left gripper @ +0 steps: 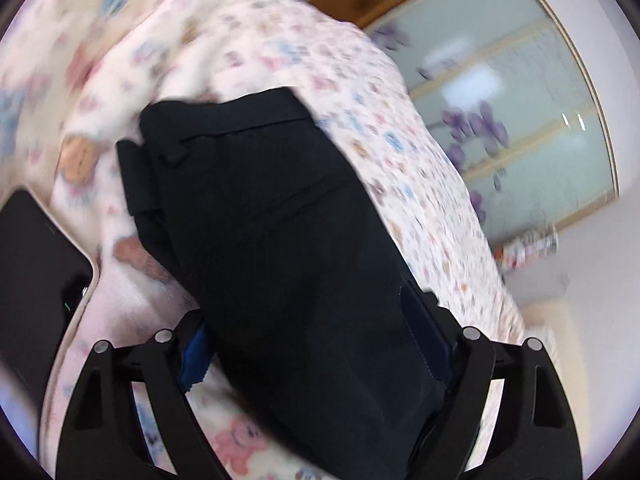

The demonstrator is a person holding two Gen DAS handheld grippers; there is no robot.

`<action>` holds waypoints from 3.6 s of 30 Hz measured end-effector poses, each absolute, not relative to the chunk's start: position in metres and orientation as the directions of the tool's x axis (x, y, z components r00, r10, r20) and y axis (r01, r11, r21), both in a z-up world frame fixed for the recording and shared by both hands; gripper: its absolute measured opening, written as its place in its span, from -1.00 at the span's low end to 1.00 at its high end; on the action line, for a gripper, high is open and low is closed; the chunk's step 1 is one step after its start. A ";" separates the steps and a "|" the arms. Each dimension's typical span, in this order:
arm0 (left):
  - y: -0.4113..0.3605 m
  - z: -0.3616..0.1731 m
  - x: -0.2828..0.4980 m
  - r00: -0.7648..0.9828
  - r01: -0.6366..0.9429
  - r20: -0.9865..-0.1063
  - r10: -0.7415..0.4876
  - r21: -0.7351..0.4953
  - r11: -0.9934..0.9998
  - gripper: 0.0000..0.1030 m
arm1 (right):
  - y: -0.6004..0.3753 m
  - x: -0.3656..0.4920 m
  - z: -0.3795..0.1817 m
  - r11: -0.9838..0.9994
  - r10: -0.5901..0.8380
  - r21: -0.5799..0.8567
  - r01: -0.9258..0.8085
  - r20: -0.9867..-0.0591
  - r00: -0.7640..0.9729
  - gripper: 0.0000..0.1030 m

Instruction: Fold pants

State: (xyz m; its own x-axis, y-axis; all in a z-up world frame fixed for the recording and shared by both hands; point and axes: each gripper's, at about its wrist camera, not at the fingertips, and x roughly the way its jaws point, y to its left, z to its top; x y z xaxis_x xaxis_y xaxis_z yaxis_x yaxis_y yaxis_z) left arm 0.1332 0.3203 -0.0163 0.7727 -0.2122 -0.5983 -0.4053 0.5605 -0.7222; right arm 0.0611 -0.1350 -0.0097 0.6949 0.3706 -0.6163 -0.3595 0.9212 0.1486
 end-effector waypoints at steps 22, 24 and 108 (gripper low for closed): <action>0.220 0.083 0.147 0.786 -0.311 -0.618 0.010 -0.381 0.870 -0.72 | -0.154 0.058 0.007 0.938 0.343 0.156 -0.309 -0.539 0.769 0.83; 0.194 0.095 0.148 0.794 -0.260 -0.608 0.007 -0.329 0.908 -0.72 | -0.160 0.060 0.009 0.943 0.331 0.165 -0.288 -0.533 0.779 0.83; -0.001 -0.009 0.084 0.765 0.046 -0.641 -0.063 -0.044 0.998 0.96 | -0.251 0.080 -0.010 0.962 0.149 0.273 0.031 -0.611 0.777 0.86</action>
State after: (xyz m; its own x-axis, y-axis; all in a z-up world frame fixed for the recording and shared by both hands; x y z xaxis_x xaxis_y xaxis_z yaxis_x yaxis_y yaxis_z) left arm 0.0842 -0.0008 -0.0095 0.7646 -0.0630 -0.6415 0.0457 0.9980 -0.0436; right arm 0.0801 -0.2514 -0.0101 0.7773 0.1487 -0.6113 0.0307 0.9615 0.2730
